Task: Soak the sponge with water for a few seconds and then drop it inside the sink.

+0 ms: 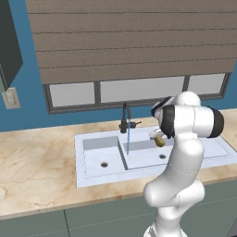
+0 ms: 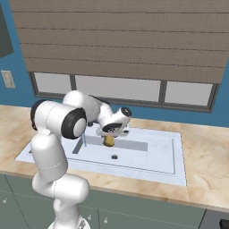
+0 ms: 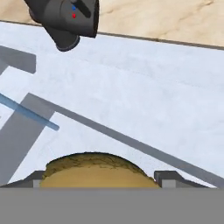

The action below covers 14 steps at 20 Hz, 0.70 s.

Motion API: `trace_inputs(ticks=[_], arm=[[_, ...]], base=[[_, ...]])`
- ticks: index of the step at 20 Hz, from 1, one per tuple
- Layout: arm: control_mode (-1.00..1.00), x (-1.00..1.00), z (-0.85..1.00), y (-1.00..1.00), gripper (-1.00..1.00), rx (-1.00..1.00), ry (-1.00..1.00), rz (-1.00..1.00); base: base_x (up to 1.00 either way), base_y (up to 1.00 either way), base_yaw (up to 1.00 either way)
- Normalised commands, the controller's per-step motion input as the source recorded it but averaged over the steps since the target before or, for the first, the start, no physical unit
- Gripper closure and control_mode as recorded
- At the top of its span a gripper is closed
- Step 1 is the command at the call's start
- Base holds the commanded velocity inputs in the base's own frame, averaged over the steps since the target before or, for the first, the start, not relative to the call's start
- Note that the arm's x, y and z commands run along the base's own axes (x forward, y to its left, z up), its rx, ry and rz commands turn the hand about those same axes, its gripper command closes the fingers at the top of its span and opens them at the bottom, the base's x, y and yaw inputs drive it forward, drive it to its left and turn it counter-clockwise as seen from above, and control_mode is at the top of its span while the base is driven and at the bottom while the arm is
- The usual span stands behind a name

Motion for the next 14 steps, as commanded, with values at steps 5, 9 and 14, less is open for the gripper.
trace_inputs(ticks=[5,9,14], arm=[[-1.0,0.01,-0.06,0.0,1.0,-0.24,0.35,-0.11],[-1.0,0.17,-0.09,0.0,1.0,-0.29,0.21,-0.1],[-1.0,0.27,-0.24,-0.02,1.0,-0.18,0.08,-0.07]], base=[[0.0,0.0,0.0],[0.0,0.0,0.0],[0.0,0.0,0.0]])
